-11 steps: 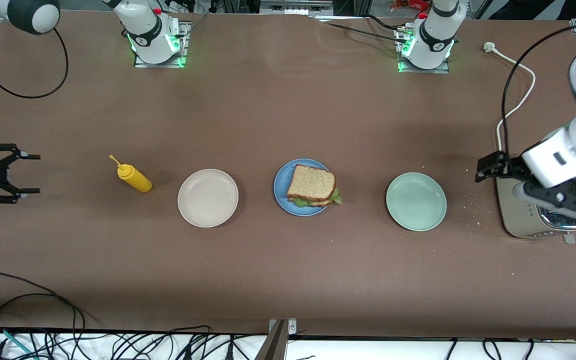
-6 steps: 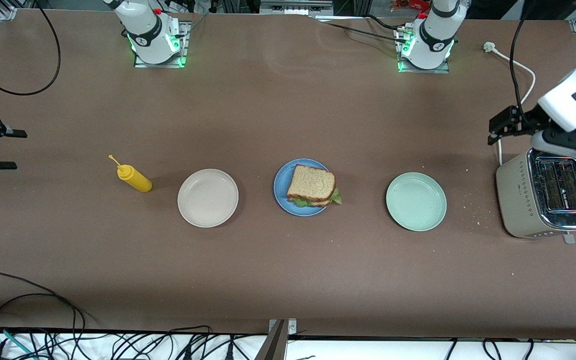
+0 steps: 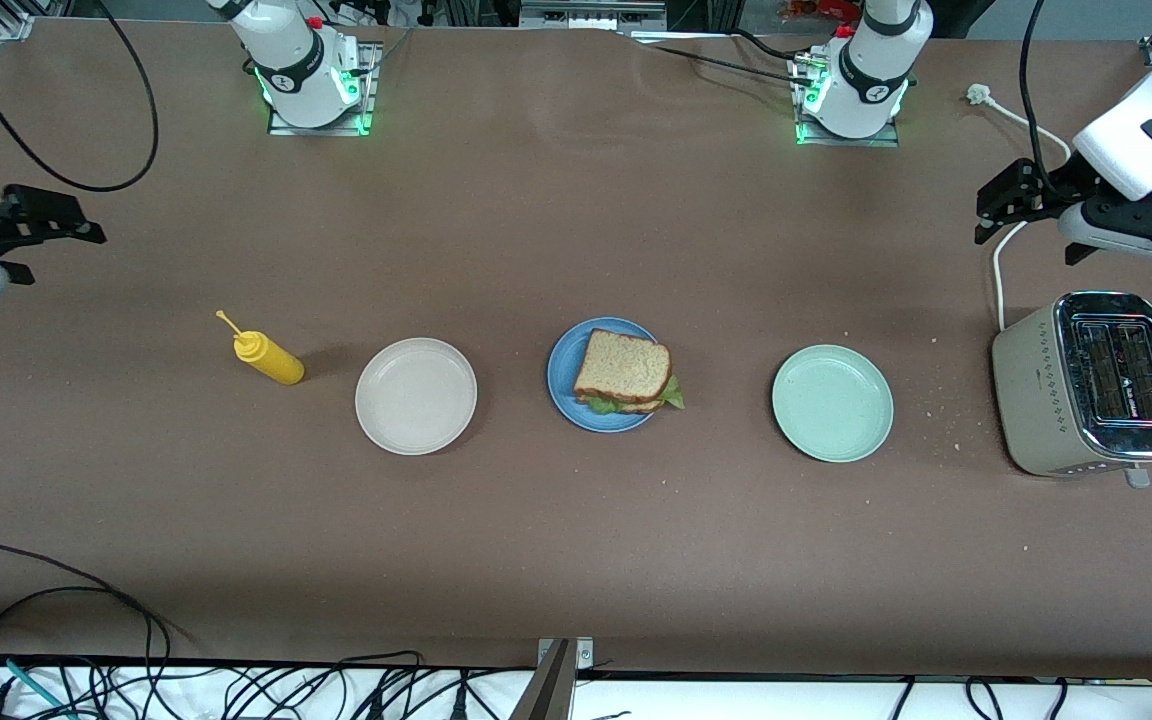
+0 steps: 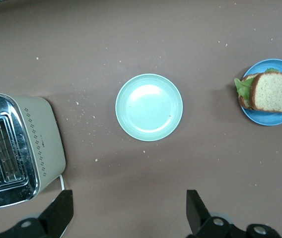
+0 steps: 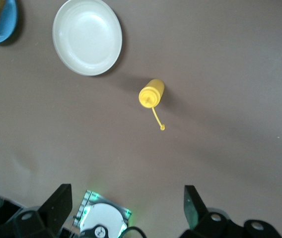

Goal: Make sandwich in blue plate with both arms

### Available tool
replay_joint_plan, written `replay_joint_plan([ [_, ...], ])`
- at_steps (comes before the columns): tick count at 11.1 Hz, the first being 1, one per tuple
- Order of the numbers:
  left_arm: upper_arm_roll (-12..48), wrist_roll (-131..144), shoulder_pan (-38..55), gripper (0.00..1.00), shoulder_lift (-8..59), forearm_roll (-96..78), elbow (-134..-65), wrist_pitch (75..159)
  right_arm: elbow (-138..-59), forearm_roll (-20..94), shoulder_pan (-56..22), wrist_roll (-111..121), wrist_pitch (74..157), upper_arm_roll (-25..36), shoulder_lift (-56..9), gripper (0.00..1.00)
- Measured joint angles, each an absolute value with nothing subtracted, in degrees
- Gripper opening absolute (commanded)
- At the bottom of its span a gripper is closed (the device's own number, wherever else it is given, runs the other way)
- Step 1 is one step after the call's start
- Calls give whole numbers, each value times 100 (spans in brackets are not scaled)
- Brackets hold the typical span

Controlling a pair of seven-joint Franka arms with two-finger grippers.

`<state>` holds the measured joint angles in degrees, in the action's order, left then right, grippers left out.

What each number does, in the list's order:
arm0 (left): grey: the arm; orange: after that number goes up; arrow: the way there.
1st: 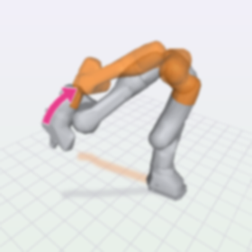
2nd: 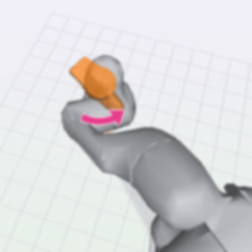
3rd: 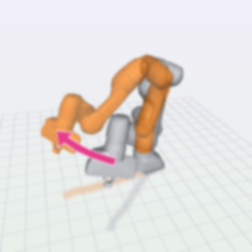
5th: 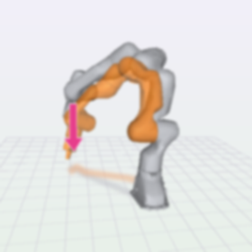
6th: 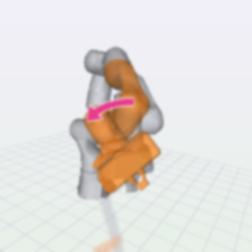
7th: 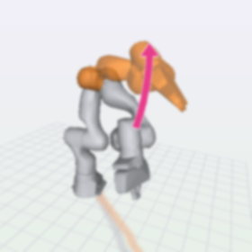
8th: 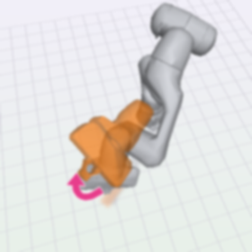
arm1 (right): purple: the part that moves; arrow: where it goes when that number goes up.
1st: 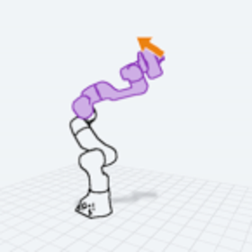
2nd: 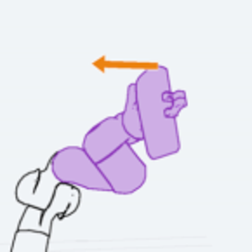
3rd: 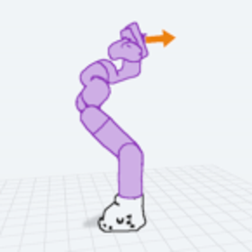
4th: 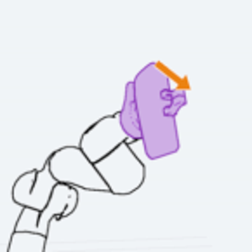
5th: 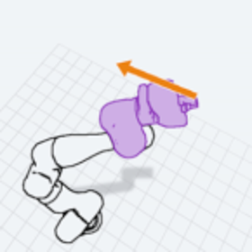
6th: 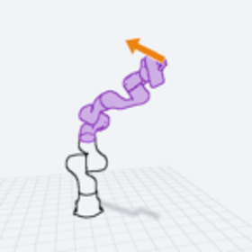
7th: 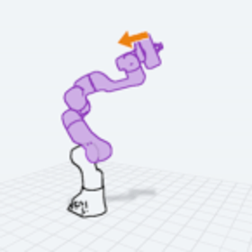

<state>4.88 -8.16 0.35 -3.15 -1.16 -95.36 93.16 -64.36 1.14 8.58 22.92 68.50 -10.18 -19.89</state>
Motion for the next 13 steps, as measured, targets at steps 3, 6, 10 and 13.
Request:
replay_joint_plan([
  [3,556,-760,89,100,-347,-116,-9588,9269,-7902,-221,834,1437,8195,-1417,-1315,100],
  [6,589,-746,95,100,-460,-116,-9584,9269,-9030,-312,888,220,8860,-1382,-699,100],
  [10,593,-737,138,100,-720,-116,-9587,9104,-9120,-322,916,-483,9094,-1329,-610,100],
  [13,593,-692,239,100,-722,-116,-9597,8887,-9120,-323,919,-519,9140,-1328,-604,100],
])
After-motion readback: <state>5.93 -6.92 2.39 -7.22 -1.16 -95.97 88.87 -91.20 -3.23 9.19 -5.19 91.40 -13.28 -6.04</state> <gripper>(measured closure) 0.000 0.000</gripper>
